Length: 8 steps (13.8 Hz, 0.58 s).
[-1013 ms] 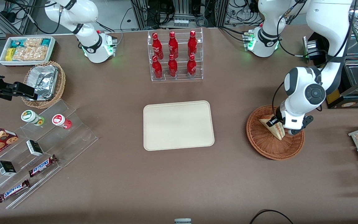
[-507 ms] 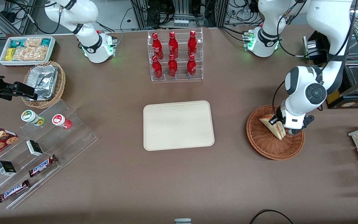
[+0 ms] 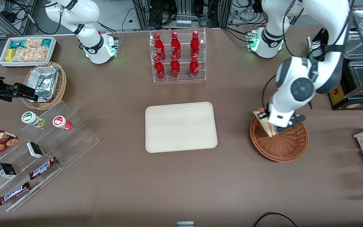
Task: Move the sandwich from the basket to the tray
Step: 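Lift the sandwich out of the basket and carry it toward the tray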
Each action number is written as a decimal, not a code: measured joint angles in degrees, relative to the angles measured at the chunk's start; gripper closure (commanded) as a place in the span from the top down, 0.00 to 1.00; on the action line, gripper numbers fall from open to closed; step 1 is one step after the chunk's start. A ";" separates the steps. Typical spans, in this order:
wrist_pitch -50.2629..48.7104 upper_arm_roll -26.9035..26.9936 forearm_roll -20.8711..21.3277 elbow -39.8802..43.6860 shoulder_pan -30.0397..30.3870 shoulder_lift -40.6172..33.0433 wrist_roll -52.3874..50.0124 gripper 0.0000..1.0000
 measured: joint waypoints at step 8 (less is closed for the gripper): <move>-0.76 -0.41 -1.77 9.26 -17.63 7.74 -0.65 0.00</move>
